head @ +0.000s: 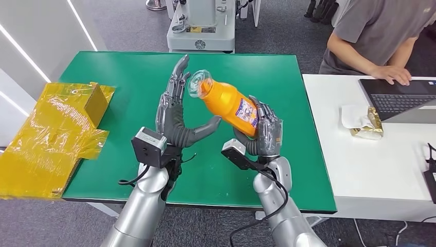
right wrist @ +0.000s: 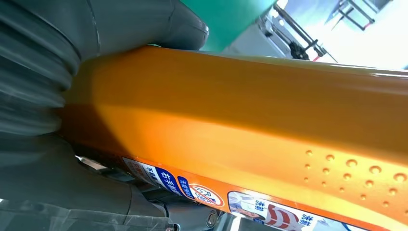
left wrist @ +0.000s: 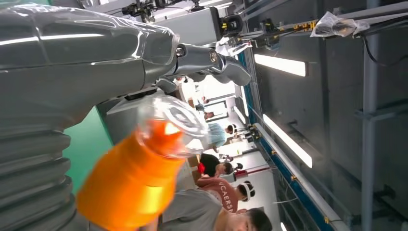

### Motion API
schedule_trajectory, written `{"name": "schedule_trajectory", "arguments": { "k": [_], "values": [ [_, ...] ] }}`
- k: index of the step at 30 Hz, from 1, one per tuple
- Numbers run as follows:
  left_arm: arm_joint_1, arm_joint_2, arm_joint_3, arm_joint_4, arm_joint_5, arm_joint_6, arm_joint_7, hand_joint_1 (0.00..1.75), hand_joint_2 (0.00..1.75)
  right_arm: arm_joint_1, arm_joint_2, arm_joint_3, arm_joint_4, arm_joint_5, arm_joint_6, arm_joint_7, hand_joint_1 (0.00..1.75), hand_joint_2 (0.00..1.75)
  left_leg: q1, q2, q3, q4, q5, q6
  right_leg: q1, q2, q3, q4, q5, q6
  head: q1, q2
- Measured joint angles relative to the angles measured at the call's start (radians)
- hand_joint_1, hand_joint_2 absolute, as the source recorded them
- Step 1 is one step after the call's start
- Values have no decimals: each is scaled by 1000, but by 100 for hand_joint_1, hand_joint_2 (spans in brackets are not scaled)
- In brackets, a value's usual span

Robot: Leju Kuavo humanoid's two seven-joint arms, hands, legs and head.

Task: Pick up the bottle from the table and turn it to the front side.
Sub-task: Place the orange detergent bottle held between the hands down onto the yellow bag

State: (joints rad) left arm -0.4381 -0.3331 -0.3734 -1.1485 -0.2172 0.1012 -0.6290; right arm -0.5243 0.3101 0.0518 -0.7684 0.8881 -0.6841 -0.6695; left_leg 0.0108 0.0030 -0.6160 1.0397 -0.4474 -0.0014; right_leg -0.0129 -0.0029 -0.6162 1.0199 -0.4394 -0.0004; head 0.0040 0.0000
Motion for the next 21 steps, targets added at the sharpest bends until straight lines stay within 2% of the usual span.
{"name": "schedule_trajectory", "arguments": {
  "k": [8, 21],
  "values": [
    [-26, 0, -23, -7, -2, 1, 19, 0, 175, -34, -16, 36, 113, -52, 0, -5, 175, 175, 0, 0, 0, 0, 0, 0, 0, 1, 0, 0, 0, 0, 0, 0],
    [-38, -1, -29, -4, 5, 1, 20, 0, 175, -36, -19, 56, 125, -53, 0, -22, 175, 175, 0, 0, 0, 0, 0, 0, 0, 1, 0, 0, 0, 0, 0, 0]
  ]
}}
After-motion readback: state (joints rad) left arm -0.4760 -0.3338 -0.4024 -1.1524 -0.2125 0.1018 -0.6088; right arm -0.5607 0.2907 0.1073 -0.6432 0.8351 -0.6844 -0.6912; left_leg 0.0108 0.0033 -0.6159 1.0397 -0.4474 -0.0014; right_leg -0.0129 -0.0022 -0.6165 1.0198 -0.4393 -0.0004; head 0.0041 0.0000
